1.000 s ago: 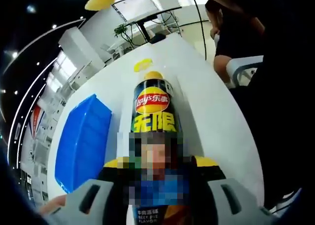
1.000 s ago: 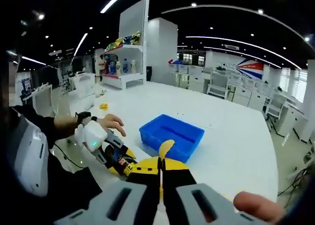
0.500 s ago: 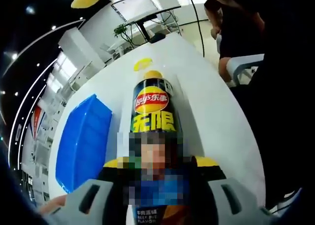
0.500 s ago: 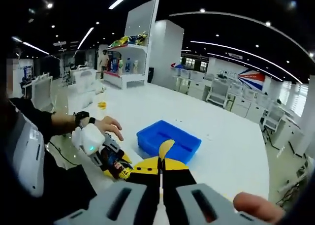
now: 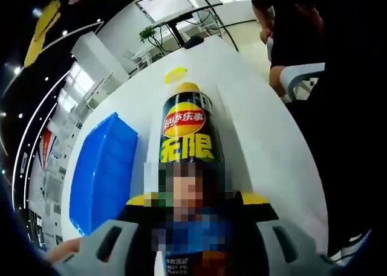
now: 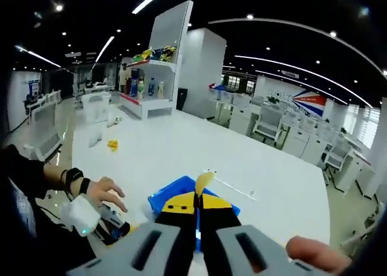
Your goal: Open the lid of the chip container on the table, take out the chips, place them into the box in front of the container, and close the lid
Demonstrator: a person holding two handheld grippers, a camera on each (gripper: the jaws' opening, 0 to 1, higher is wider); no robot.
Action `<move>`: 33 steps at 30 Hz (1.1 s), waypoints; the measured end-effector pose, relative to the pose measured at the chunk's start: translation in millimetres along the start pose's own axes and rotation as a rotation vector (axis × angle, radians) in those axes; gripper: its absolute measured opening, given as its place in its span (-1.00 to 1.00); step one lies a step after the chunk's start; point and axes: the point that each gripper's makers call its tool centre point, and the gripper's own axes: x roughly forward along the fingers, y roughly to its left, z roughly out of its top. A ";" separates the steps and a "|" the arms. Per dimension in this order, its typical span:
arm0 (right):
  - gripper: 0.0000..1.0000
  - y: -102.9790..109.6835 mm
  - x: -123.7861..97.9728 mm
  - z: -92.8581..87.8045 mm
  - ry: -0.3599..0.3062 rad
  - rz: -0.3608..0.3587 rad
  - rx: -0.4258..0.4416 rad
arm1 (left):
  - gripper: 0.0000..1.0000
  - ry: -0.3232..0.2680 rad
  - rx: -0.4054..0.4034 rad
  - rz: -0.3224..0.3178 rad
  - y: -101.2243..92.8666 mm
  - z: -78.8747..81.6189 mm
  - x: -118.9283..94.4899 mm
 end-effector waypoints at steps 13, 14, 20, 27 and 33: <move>-0.99 19.9 144.1 -101.6 0.272 0.020 -0.034 | 0.01 0.007 -0.011 0.005 1.2 -1.0 -0.6; -0.99 21.0 154.2 -114.6 0.293 0.019 -0.020 | 0.01 0.007 -0.012 0.005 1.0 -1.2 -0.8; -0.98 24.2 176.3 -148.1 0.334 0.036 0.081 | 0.01 0.006 -0.018 0.012 2.2 -1.8 -0.9; -0.97 25.2 171.0 -151.3 0.315 0.077 0.166 | 0.01 -0.003 -0.020 0.018 3.3 -0.8 -0.6; -0.69 27.3 166.0 -151.1 0.277 0.097 0.165 | 0.02 -0.010 -0.027 0.020 3.6 0.0 -0.1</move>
